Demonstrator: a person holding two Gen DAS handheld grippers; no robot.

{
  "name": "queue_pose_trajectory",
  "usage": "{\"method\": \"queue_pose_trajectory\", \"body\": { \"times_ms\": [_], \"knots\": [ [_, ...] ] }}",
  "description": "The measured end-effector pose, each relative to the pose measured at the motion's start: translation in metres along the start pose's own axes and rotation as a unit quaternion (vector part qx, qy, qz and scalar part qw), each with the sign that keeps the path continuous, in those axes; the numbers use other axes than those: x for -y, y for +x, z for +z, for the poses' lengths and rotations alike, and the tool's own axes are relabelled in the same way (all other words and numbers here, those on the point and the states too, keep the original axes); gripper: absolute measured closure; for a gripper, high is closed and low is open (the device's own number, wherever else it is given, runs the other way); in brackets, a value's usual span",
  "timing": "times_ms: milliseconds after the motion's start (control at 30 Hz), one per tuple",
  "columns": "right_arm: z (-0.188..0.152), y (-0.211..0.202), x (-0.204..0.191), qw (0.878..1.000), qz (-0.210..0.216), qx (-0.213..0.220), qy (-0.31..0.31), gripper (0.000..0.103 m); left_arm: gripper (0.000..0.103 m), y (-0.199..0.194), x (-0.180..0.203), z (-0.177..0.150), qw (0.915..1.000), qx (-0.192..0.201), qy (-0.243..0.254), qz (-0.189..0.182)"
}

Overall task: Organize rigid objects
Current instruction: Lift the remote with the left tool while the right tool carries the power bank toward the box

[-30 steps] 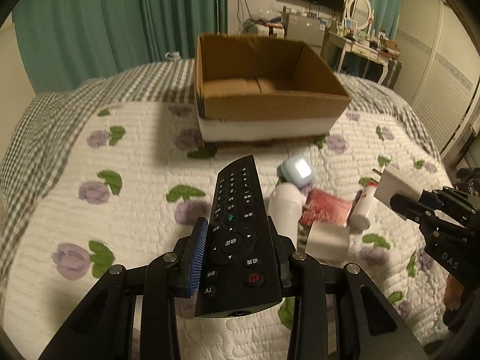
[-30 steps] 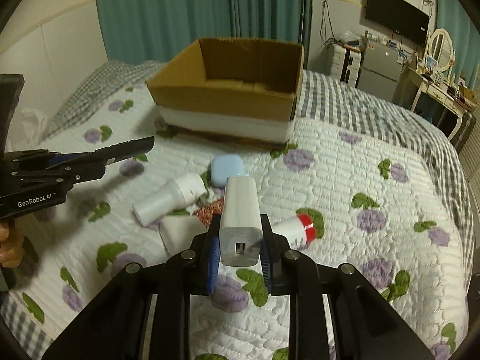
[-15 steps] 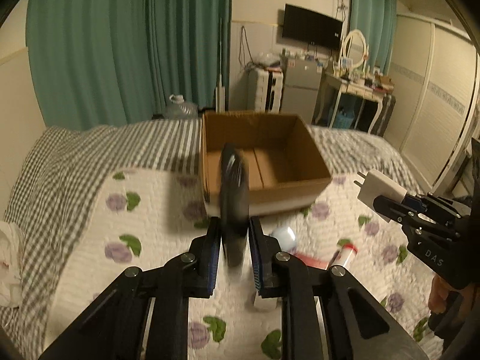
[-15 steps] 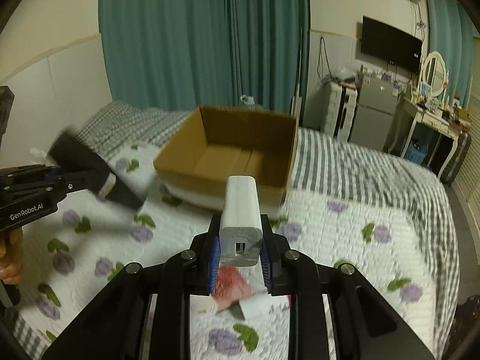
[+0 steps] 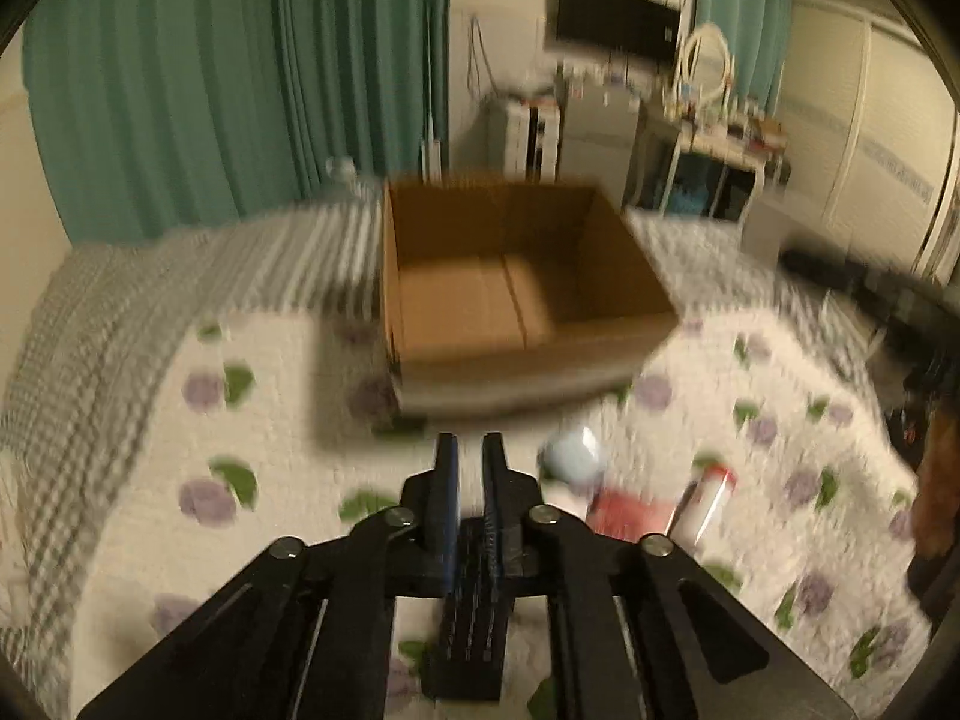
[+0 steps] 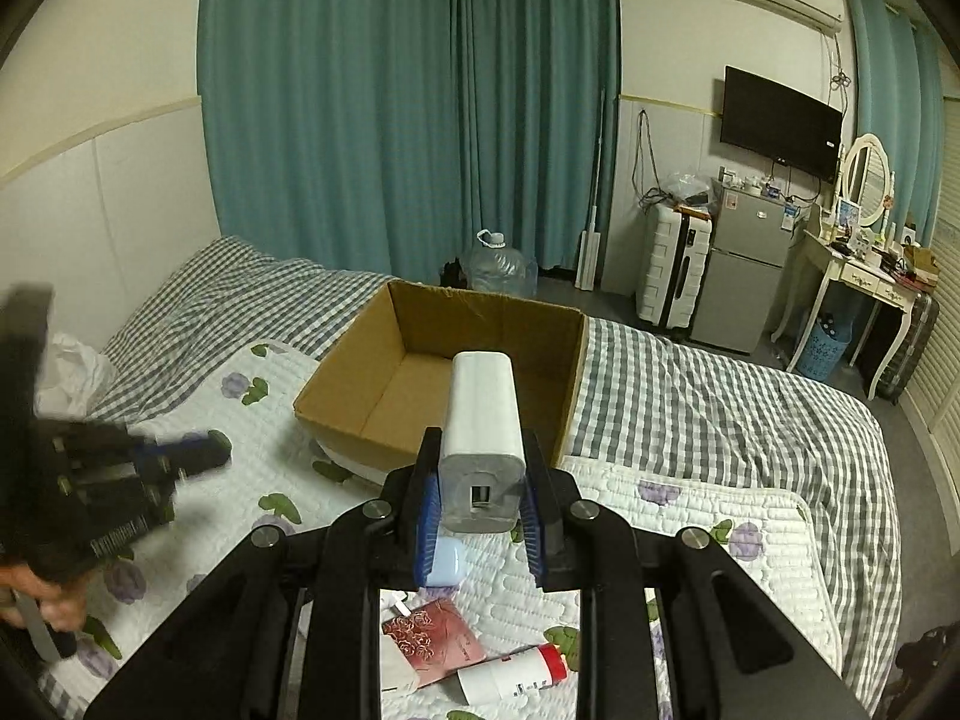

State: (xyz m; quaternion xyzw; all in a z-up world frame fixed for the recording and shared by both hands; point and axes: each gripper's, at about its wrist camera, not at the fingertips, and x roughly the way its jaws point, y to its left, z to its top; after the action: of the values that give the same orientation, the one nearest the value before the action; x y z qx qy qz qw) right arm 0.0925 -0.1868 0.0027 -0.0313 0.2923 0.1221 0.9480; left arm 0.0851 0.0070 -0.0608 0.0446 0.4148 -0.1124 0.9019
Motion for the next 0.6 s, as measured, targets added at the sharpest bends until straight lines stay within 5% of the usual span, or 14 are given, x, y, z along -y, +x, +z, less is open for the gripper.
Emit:
{"method": "queue_pose_trajectory", "body": {
  "times_ms": [167,433,600],
  "knots": [
    [-0.002,0.007,0.002,1.000,0.004,-0.005,0.001,0.081,0.060,0.033,-0.005,-0.051,0.9963,-0.082,-0.020,-0.015],
    [0.001,0.013,0.002,1.000,0.011,-0.005,0.001,0.081,0.051,0.079,-0.008,-0.091,0.9835,-0.173,-0.034,-0.041],
    [0.005,0.018,-0.003,1.000,0.014,-0.004,-0.001,0.081,0.056,0.092,-0.008,-0.089,0.9852,-0.165,-0.034,-0.033]
  ]
}}
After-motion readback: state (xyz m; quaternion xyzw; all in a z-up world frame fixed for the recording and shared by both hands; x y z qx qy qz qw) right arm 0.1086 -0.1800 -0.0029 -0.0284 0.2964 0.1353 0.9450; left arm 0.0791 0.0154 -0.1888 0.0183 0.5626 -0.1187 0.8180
